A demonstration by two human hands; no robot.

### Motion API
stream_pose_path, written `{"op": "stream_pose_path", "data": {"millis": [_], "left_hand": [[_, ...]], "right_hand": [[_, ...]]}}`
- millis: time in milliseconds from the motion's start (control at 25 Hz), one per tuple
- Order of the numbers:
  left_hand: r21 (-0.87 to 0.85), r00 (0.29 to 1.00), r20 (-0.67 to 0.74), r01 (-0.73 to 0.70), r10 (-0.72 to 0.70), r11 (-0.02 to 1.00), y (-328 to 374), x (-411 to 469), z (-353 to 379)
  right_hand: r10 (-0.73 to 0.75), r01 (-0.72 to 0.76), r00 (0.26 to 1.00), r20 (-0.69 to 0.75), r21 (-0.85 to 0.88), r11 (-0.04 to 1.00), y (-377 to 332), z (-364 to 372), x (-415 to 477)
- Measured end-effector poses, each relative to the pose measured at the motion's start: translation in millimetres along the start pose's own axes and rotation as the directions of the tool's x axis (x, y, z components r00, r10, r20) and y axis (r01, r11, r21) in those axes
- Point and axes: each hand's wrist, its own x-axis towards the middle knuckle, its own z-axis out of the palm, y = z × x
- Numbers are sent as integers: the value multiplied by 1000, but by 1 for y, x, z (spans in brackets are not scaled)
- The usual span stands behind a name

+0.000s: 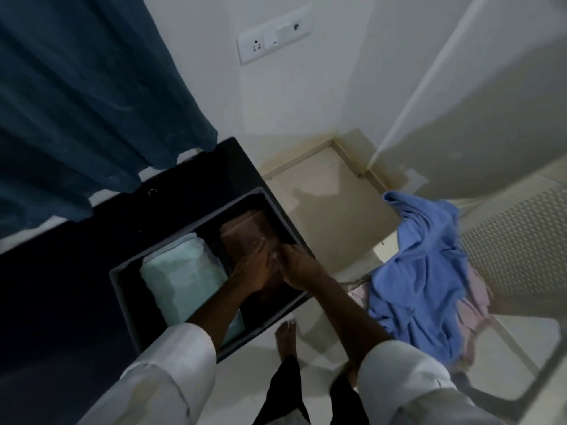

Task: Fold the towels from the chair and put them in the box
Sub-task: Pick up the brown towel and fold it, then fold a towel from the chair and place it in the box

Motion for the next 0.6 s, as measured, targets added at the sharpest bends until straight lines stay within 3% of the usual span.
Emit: {"op": "stream_pose_path", "data": {"millis": [80, 160, 240, 360, 480, 600], "left_hand": [[-4, 998, -4, -56, 56, 998, 34, -20, -15], [20, 974, -89, -206, 207, 978, 69, -32, -21], [122, 917, -141, -358, 373, 926, 108, -37, -14], [103, 823, -45, -560, 566, 822, 170, -34, 19], [57, 808, 75, -588, 584, 807, 227, -35, 72], [50, 828, 195, -543, 525, 838, 262, -45, 121]], "right_hand": [[-53, 60, 991, -121, 54, 997, -6, -24, -35], [-57, 75, 969, -240, 70, 995, 8, -33, -61], [69, -26, 931, -359, 124, 992, 35, -37, -89], [303, -231, 870, -389, 223, 947, 88, -36, -132], [450, -377, 819, -355, 257, 890, 150, -24, -173], [536, -408, 787, -306, 394, 823, 207, -5, -202]]}}
